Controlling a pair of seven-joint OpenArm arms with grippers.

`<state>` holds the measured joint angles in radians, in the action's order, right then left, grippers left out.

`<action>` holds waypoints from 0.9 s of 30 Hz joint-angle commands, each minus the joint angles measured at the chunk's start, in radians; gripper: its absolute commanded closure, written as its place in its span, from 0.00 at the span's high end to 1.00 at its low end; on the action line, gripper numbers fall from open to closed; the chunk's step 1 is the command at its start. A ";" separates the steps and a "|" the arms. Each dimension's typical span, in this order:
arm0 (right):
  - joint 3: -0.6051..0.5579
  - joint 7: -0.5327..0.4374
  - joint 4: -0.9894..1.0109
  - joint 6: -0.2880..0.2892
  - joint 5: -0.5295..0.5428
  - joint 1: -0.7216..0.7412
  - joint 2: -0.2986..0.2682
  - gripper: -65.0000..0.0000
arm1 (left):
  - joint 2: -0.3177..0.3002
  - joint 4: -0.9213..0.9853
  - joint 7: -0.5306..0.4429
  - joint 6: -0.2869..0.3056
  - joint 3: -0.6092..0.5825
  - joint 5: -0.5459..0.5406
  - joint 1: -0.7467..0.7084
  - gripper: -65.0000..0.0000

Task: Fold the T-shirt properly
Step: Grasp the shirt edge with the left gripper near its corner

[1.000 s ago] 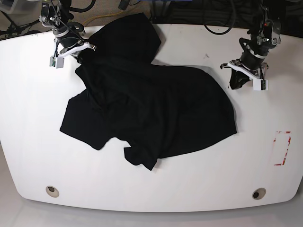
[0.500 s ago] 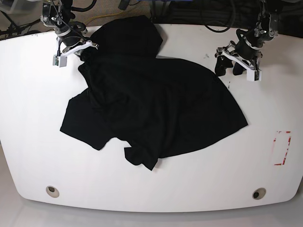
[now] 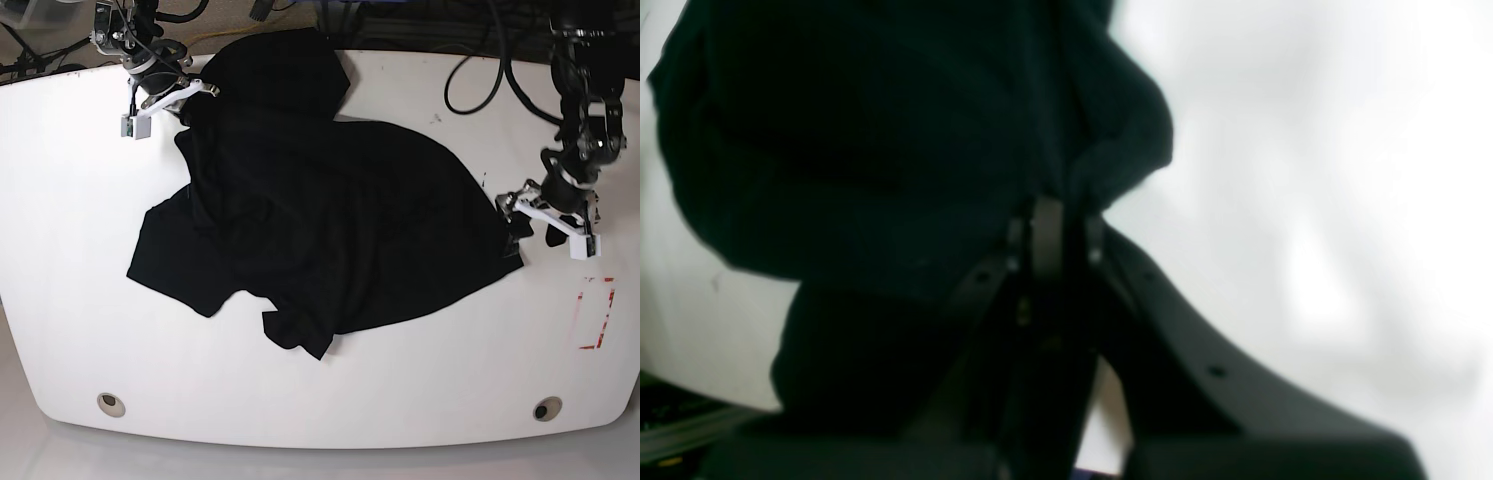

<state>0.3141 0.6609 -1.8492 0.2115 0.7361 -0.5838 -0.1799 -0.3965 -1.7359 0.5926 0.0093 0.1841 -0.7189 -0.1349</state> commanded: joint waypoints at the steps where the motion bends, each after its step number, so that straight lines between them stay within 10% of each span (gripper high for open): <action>1: 0.003 -0.016 -0.017 0.013 0.013 -0.003 -0.005 0.00 | -0.015 0.076 0.025 0.007 0.019 -0.008 0.074 0.86; 27: 0.006 -0.020 -0.017 0.013 0.017 -0.003 -0.002 0.00 | -0.006 0.729 0.037 0.229 -0.150 -0.008 0.439 0.85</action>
<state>0.3145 0.6586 -1.8492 0.2131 0.7376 -0.5835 -0.1753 -0.3840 -1.0142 0.6258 0.2428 0.0460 -0.7250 0.2798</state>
